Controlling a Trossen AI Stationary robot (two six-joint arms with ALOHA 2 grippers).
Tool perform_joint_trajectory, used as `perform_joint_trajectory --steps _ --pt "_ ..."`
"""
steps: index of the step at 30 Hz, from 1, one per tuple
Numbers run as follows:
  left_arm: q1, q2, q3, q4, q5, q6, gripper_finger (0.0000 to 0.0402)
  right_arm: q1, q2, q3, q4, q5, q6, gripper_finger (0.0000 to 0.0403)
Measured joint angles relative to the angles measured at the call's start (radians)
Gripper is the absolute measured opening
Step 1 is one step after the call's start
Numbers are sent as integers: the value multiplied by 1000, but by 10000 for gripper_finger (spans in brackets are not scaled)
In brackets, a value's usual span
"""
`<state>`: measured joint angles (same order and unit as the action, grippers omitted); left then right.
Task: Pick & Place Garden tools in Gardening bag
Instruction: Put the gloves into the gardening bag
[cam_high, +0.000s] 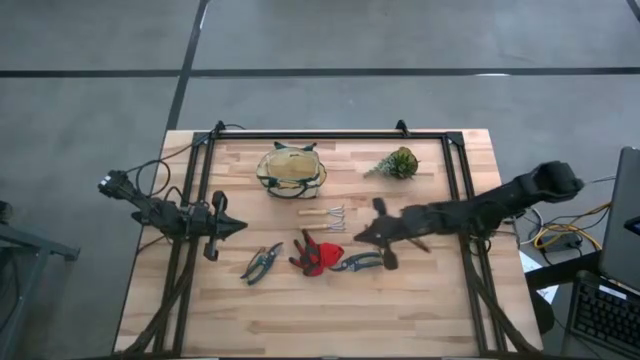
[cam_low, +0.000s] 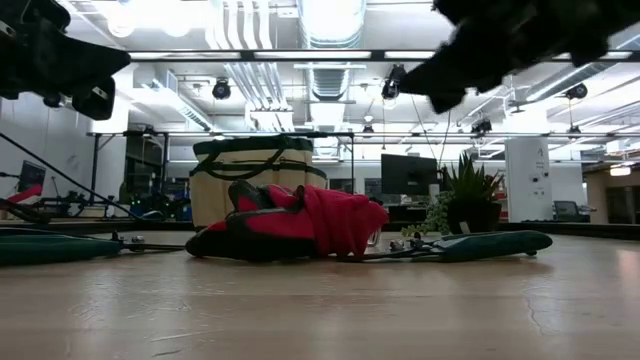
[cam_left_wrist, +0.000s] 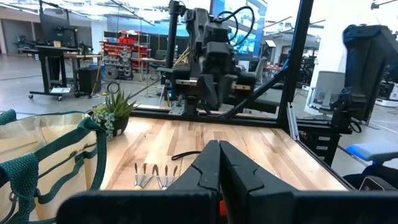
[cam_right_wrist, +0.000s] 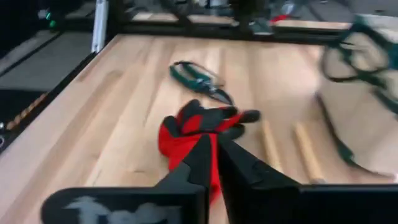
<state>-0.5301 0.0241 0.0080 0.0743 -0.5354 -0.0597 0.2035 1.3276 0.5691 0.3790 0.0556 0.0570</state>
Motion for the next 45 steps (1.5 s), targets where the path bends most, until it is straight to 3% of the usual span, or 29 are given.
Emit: perform_joint_trajectory --steps 4,6,18,25,32,45 --pt "0 0 0 0 0 0 5 -2 136 117 -47 -125 -29 69" --pt "0 0 0 0 0 0 5 -1 197 180 -71 -131 -36 96" --pt "0 0 0 0 0 0 5 -2 479 482 -403 -16 21 272" --pt "0 1 0 0 0 0 5 2 562 586 -552 1 45 342" --pt "0 6 0 0 -1 0 5 1 618 603 -556 1 40 360" --pt "0 11 0 1 0 0 5 1 669 600 -525 -3 26 326"
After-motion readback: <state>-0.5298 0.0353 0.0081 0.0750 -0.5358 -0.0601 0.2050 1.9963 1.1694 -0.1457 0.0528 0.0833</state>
